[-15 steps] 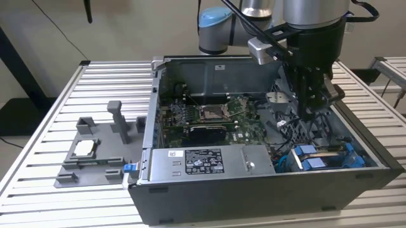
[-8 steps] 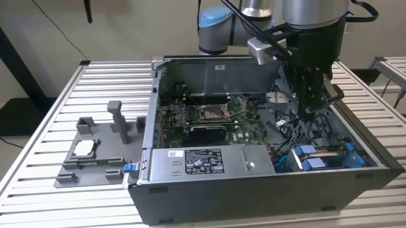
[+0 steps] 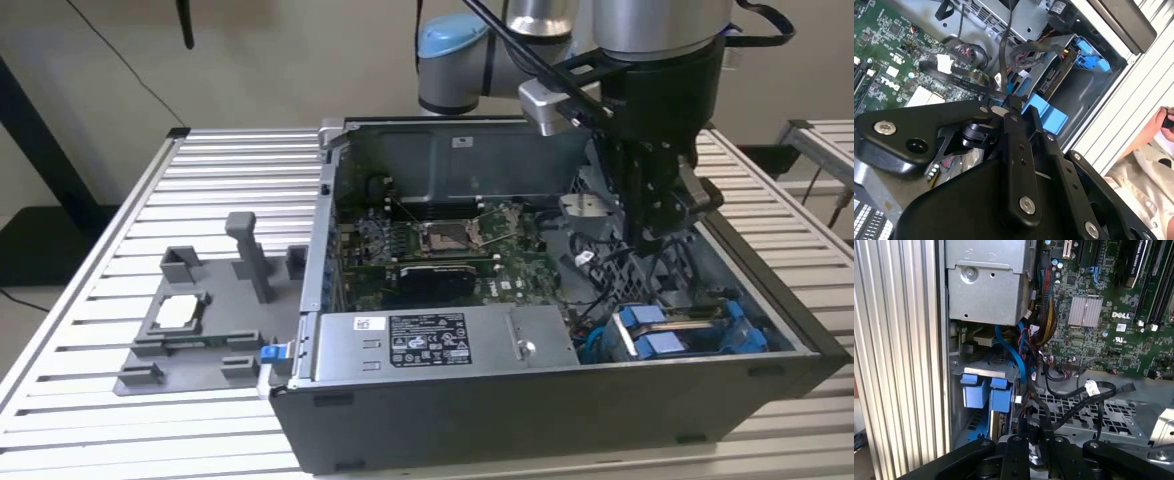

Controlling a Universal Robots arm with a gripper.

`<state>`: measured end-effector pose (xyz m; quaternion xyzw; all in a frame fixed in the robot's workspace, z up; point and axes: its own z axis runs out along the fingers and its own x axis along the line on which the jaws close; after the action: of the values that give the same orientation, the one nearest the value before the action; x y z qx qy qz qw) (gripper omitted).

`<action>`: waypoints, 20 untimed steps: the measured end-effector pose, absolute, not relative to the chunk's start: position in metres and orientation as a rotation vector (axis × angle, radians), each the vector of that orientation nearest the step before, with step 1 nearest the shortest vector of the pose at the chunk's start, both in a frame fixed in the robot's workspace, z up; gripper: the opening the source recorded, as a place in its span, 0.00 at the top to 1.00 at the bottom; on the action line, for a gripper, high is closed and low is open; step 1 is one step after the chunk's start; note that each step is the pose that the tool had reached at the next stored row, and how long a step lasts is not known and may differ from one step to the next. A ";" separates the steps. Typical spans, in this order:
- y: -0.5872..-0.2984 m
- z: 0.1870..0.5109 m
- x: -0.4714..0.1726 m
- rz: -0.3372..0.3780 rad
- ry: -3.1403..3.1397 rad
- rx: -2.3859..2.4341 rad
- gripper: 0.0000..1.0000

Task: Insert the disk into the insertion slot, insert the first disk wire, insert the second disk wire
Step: 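Insert the second disk wire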

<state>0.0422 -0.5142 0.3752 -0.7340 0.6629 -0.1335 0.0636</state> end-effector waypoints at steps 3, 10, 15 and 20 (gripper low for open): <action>-0.514 0.375 0.040 -0.403 2.002 -2.217 0.76; -0.515 0.375 0.040 -0.405 2.001 -2.216 0.84; -0.519 0.374 0.040 -0.405 2.001 -2.216 0.84; -0.529 0.373 0.046 -0.388 2.006 -2.221 0.84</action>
<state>0.0460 -0.5294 0.3727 -0.7345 0.6634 -0.1285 0.0617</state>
